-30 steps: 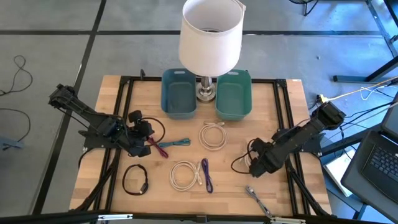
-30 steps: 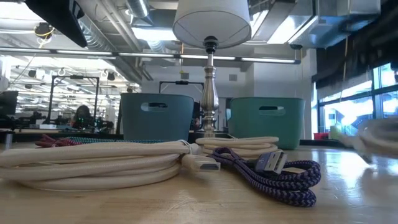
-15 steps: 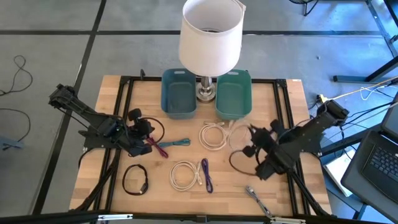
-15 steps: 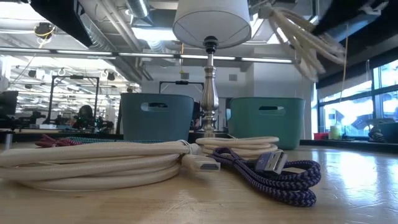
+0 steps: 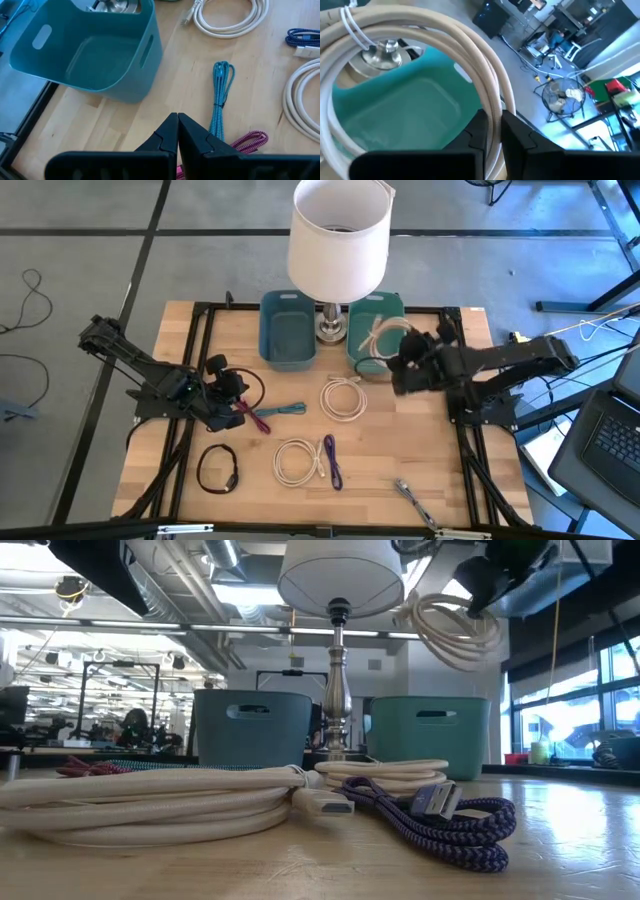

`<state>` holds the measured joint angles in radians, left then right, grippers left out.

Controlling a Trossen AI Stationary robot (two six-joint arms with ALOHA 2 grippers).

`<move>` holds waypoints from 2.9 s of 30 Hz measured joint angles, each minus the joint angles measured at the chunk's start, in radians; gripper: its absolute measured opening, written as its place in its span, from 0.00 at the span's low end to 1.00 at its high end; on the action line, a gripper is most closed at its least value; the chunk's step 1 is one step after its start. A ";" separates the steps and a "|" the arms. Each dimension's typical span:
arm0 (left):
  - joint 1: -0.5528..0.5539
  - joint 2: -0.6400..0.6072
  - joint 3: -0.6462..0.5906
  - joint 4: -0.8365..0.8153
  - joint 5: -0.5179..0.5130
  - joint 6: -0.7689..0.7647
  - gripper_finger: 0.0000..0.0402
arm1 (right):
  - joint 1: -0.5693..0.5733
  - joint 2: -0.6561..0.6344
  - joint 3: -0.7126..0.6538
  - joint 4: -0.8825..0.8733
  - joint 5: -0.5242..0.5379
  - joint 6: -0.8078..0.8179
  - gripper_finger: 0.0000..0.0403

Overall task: Pick & Place USB Port
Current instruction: Put the bottom right white hdmi cable into the green bin, then put the top white hdmi cable into the green bin

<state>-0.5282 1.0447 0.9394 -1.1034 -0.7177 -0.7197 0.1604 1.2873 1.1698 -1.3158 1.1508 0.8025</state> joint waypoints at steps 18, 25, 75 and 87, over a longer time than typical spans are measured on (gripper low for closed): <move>0.000 0.000 0.000 0.003 0.052 0.027 0.01 | -0.495 0.054 -0.067 0.567 -0.447 -0.731 0.08; 0.000 0.000 0.000 0.003 0.039 0.034 0.01 | -0.560 0.069 -0.246 0.767 -0.493 -0.780 0.08; 0.000 0.000 0.000 0.003 0.038 0.008 0.01 | -0.702 0.286 -0.345 1.123 -0.683 -0.907 0.58; 0.000 0.000 0.000 0.000 0.032 0.023 0.01 | -0.565 0.003 -0.344 0.944 -0.563 -0.950 0.41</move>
<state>-0.5285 1.0447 0.9394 -1.1038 -0.6853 -0.6968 -0.4044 1.2905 0.8257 -0.3722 0.5878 -0.1471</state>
